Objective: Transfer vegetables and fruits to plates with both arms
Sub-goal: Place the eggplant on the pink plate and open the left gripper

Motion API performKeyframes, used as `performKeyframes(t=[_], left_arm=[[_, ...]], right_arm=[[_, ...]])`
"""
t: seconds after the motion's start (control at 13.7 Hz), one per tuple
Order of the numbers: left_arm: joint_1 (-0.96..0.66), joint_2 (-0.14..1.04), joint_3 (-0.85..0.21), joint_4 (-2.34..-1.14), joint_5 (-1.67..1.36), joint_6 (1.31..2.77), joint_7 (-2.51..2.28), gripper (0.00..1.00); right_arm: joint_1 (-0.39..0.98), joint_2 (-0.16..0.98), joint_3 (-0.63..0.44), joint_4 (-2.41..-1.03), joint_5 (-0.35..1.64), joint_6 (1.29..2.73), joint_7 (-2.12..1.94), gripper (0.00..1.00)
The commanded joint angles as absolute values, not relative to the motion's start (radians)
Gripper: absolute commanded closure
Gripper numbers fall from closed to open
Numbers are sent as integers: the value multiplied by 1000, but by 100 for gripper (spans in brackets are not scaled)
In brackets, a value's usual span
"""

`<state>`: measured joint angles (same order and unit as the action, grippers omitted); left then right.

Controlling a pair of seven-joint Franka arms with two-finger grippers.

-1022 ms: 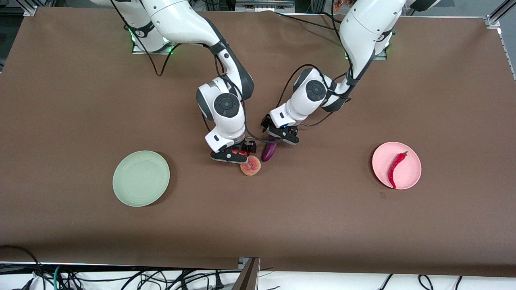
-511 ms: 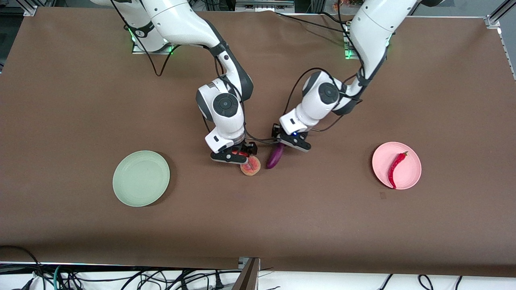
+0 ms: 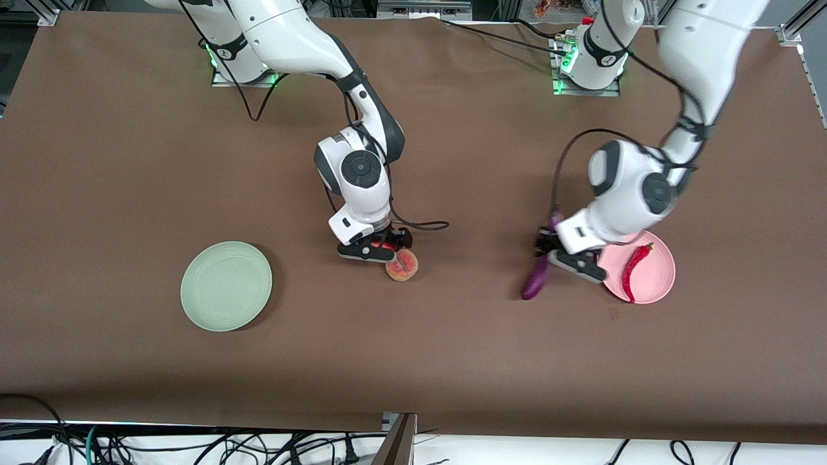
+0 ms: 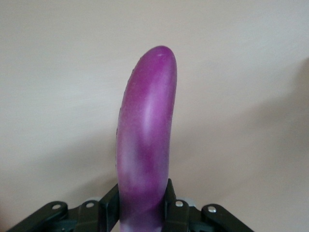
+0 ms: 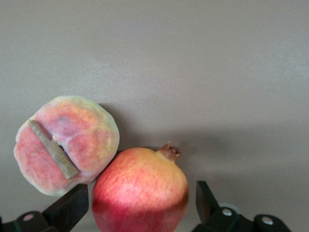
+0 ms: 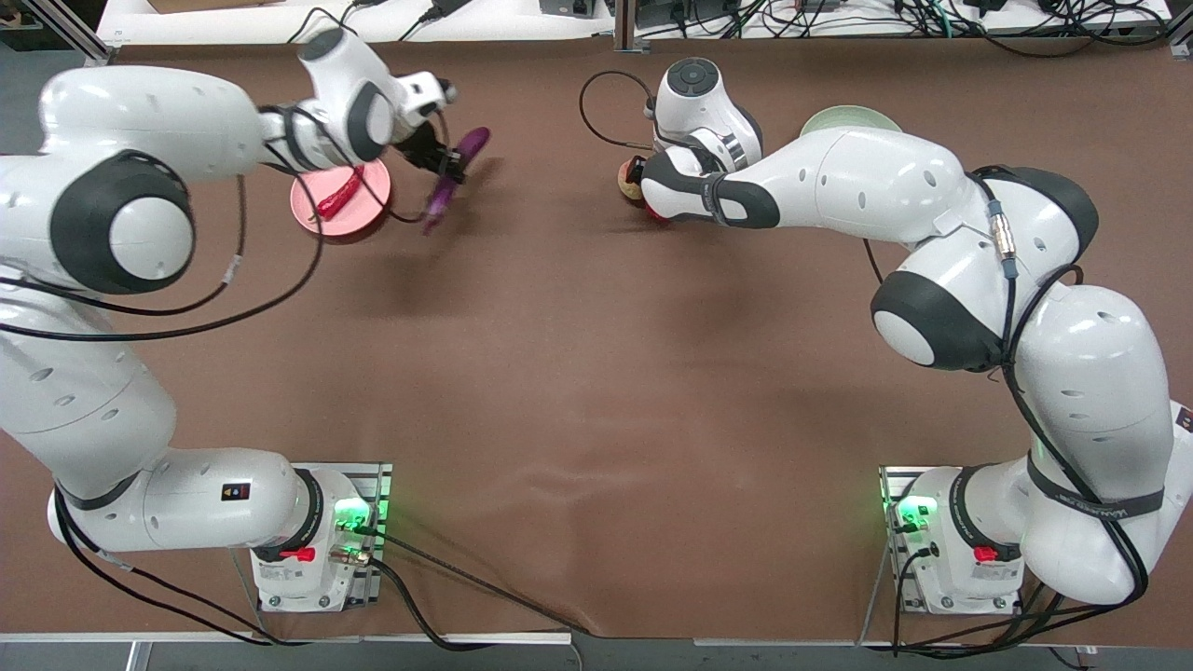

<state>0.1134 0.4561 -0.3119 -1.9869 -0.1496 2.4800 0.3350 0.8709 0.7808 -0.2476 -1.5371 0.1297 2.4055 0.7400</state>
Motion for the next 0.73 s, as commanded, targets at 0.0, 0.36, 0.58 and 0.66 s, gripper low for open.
performKeyframes(t=[0.0,0.36,0.58,0.66], left_arm=[[216,413,-319,-1867,31,2234,391,100],[290,465,-316,-1807,291,2031,403,100],[314,532,-318,-1816,307,2039,448,100],[314,537,-316,-1816,307,2040,448,100]], right_arm=[[876,785,-245,-1554,115,2434,742,0],[882,805,-245,-1554,115,2456,742,0],[876,807,-245,-1554,115,2462,741,9],[873,805,-245,-1554,115,2461,736,33]])
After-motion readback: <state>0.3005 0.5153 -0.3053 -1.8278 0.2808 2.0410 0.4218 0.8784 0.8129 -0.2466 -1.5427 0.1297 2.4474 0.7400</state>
